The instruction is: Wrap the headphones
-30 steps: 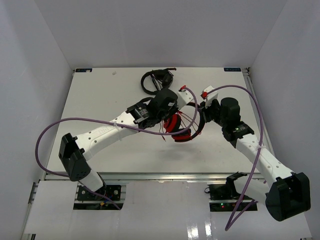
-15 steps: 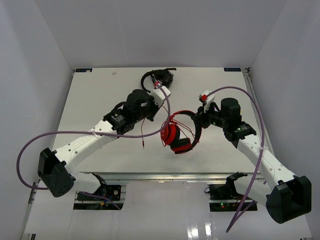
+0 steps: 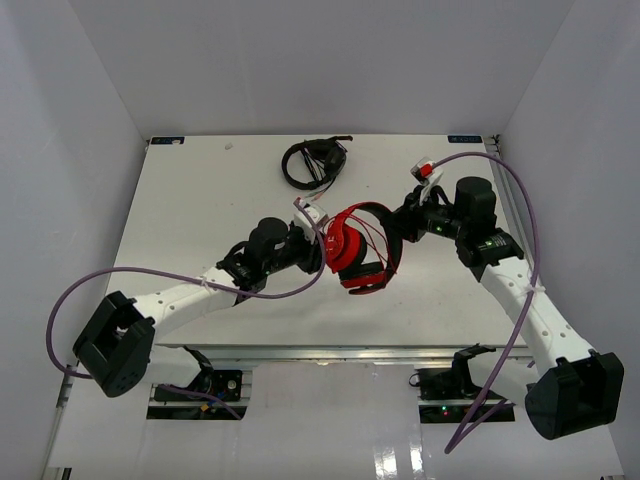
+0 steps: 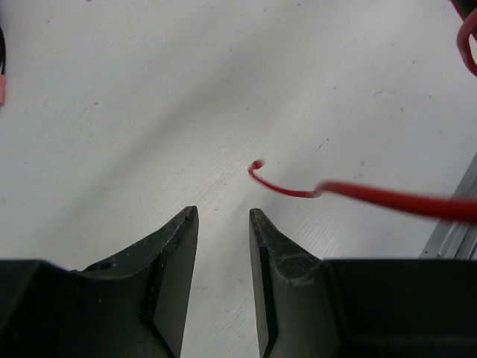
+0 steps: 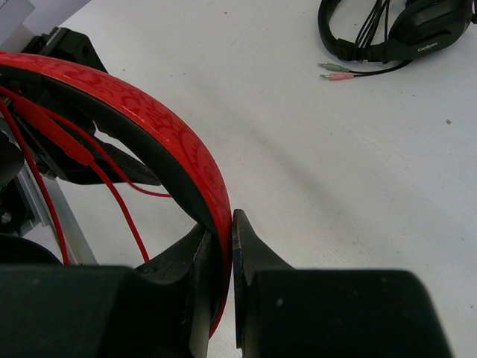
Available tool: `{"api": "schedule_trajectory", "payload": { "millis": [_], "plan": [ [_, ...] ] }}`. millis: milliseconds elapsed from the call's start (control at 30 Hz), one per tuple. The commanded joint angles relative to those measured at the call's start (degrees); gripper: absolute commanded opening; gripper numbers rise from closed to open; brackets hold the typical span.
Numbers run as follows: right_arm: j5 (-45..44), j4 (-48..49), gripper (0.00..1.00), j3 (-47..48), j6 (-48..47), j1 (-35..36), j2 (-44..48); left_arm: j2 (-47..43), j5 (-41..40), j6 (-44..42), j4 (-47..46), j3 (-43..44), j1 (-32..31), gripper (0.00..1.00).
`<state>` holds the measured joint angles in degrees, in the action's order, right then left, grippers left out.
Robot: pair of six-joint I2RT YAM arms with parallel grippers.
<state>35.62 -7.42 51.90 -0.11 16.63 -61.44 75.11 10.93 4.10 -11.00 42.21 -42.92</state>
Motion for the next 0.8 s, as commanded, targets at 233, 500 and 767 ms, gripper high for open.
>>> {"api": "schedule_trajectory", "payload": {
  "millis": [233, 500, 767],
  "plan": [
    [3.16, 4.02, 0.08, 5.73, 9.16, -0.74, -4.05, 7.76, 5.47, 15.34, -34.58, -10.13, 0.27, 0.4],
    [5.59, 6.71, 0.08, 6.51, 11.79, -0.98, -5.22, 5.22, 3.88, 15.25, -39.54, -15.69, 0.29, 0.49],
    [7.6, 10.03, 0.08, 6.84, 13.61, -1.31, -5.89, -0.35, -8.62, 16.22, -33.25, -17.65, 0.54, 0.53]
  ]
}}
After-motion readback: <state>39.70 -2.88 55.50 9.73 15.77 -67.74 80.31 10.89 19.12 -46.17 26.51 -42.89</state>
